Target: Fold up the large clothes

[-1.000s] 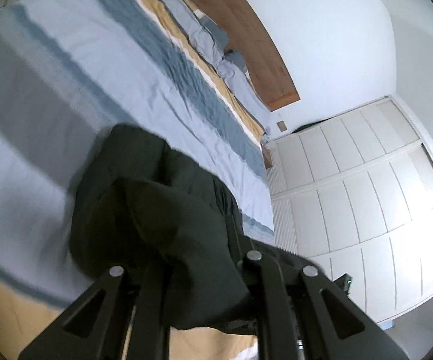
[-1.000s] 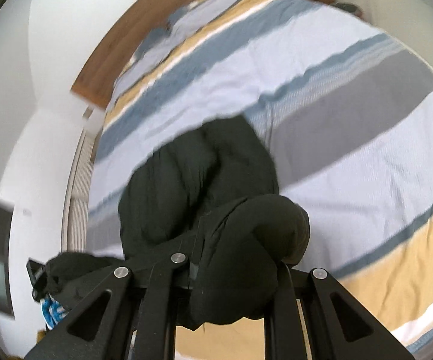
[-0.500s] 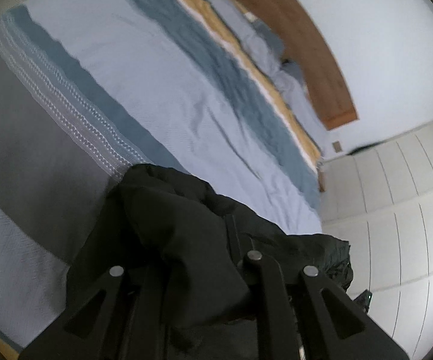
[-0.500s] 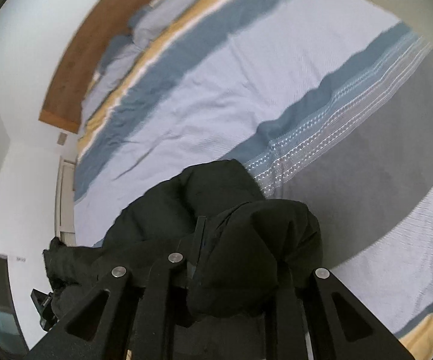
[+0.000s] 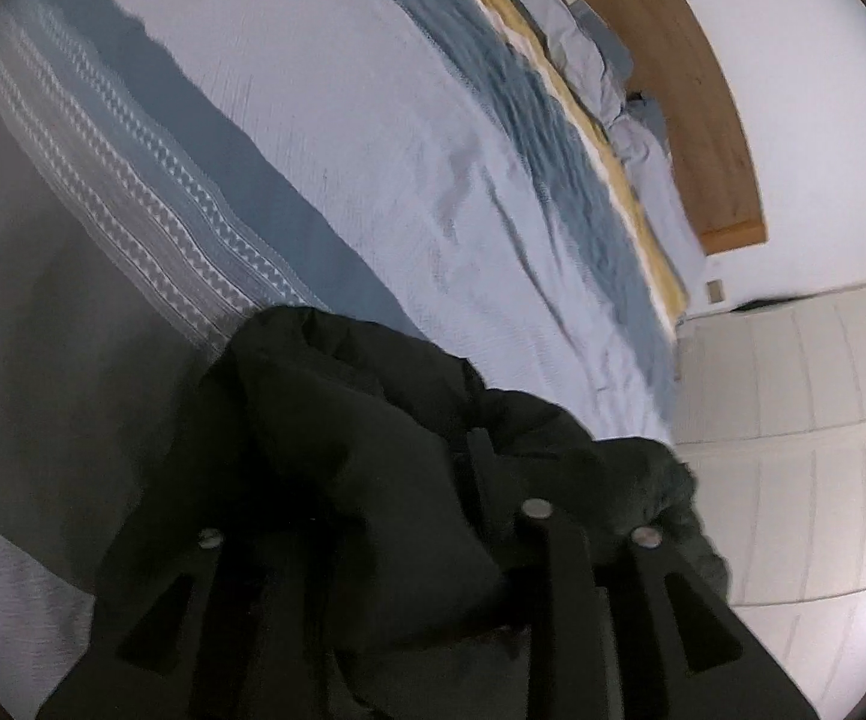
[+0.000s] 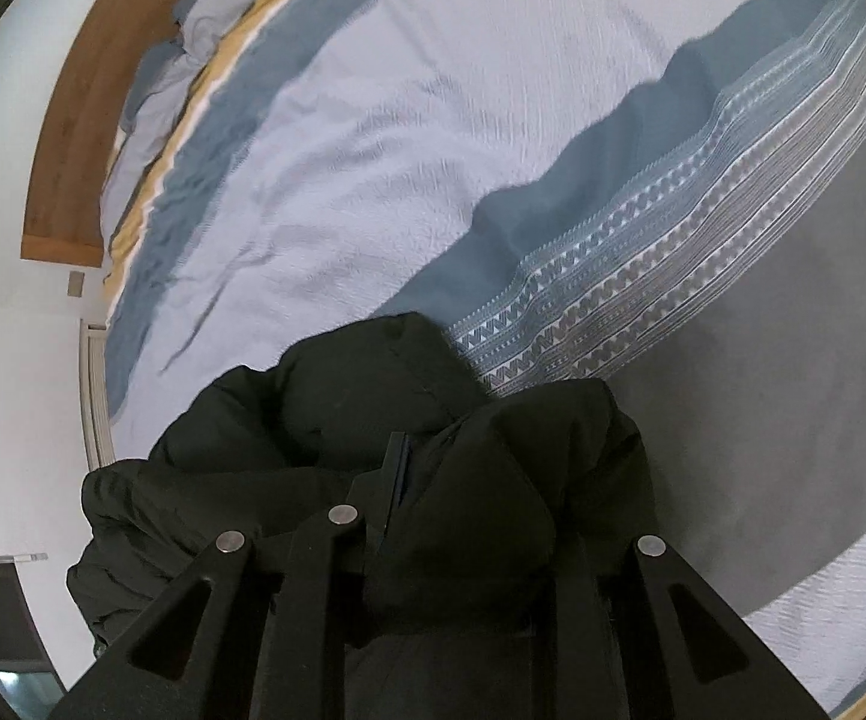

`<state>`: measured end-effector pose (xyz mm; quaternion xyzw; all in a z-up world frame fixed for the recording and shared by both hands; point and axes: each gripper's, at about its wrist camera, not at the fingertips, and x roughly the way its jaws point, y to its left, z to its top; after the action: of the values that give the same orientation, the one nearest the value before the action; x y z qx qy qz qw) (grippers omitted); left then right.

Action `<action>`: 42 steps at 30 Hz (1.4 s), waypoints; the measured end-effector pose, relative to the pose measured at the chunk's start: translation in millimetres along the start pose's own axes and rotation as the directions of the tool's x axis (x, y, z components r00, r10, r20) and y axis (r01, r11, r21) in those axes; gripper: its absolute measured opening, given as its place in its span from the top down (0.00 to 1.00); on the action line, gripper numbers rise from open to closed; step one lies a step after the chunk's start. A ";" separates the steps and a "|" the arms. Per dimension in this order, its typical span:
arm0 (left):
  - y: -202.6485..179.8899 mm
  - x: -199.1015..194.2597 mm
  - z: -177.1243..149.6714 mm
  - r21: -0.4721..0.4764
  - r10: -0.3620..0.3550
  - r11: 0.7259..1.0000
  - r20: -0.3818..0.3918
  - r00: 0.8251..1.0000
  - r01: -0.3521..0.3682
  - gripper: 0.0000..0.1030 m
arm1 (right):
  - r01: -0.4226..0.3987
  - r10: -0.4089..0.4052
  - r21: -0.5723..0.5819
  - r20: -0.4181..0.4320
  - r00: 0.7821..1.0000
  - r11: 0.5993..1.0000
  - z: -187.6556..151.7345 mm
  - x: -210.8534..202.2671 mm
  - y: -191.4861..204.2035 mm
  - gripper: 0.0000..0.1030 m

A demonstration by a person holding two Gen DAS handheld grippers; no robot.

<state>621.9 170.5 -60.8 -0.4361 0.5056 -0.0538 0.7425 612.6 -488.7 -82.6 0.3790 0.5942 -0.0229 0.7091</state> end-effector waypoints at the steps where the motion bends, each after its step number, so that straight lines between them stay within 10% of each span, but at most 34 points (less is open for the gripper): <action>1: 2.3 -1.8 1.3 -0.018 -0.028 0.999 0.002 1.000 0.028 0.64 | -0.003 0.003 0.001 -0.001 1.000 1.000 0.4 1.9 0.1 0.77; 4: -0.8 -19.4 5.4 -0.056 -0.114 0.992 0.027 0.993 0.115 0.44 | -0.071 0.070 0.032 0.015 0.997 0.997 2.0 -3.6 -1.8 0.50; 6: -6.2 -33.9 10.4 -0.075 -0.158 0.984 0.057 0.986 0.162 0.36 | -0.098 0.096 0.044 0.063 0.993 0.994 3.8 -16.5 -1.1 0.04; 7: -9.1 -41.4 13.2 -0.081 -0.171 0.981 0.070 0.983 0.176 0.33 | -0.094 0.090 0.038 0.091 0.992 0.995 4.9 -24.2 0.5 0.01; 19: -64.0 -136.2 -9.2 0.166 -0.018 0.986 0.191 0.982 -0.015 0.32 | -0.082 0.135 -0.213 0.247 0.960 0.974 -27.6 -116.3 55.5 0.01; 32: -99.4 -102.0 -168.9 0.471 0.148 0.844 0.257 0.955 -0.258 0.32 | 0.134 0.079 -0.591 0.320 0.944 0.795 -201.2 -96.1 139.7 0.02; 42: -110.7 -26.1 -231.6 0.613 0.198 0.727 0.244 0.949 -0.310 0.32 | 0.194 0.039 -0.678 0.313 0.949 0.709 -259.8 -31.9 158.3 0.03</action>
<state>464.5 -21.2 10.2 -0.0838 0.4492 -0.0862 0.8853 465.3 -242.7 23.8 0.0479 0.4571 0.1156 0.8806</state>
